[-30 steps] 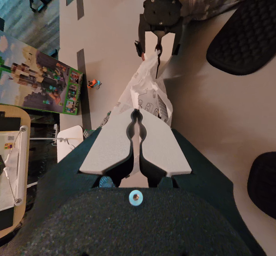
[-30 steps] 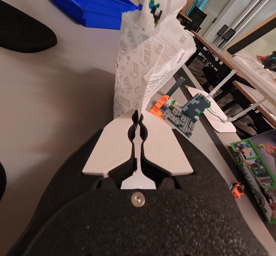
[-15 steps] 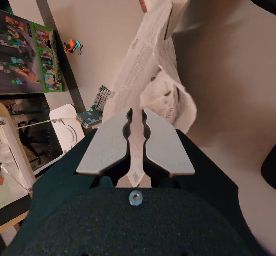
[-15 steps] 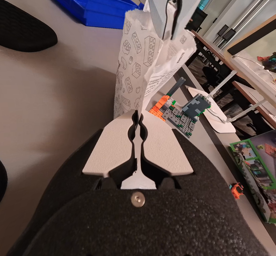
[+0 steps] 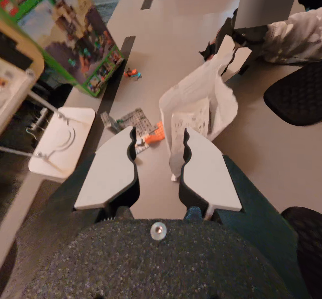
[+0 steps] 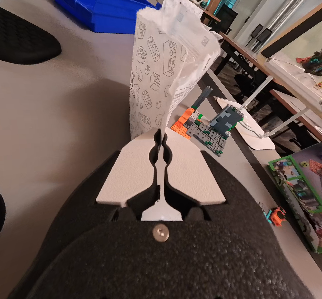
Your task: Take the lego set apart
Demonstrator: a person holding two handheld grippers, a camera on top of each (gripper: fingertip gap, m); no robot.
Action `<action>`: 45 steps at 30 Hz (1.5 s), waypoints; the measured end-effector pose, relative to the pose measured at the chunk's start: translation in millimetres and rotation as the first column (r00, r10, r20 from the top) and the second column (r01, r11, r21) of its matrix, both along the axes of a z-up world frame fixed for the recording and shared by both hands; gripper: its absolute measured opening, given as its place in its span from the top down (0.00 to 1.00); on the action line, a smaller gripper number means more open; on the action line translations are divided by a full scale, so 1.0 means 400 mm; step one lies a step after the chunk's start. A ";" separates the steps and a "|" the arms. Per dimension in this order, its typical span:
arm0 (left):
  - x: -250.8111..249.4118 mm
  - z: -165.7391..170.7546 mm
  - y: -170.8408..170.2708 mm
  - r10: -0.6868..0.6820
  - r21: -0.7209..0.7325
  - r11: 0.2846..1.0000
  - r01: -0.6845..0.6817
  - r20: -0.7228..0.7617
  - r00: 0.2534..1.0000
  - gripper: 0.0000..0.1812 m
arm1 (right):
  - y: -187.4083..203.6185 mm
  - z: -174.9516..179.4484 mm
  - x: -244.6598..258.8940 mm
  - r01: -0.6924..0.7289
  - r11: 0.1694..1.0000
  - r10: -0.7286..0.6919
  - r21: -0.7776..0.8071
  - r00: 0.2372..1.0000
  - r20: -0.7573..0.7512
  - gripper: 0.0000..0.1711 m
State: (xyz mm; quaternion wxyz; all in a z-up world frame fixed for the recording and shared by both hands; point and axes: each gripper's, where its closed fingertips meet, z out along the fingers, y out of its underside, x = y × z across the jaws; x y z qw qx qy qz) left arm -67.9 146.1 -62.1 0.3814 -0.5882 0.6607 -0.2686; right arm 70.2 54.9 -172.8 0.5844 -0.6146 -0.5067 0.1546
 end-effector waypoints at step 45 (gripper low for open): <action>-0.089 -0.295 -0.053 0.087 -0.346 0.935 0.079 0.438 0.895 0.99 | 0.115 -0.038 -0.009 -0.073 0.908 0.008 -0.412 0.988 -0.157 0.79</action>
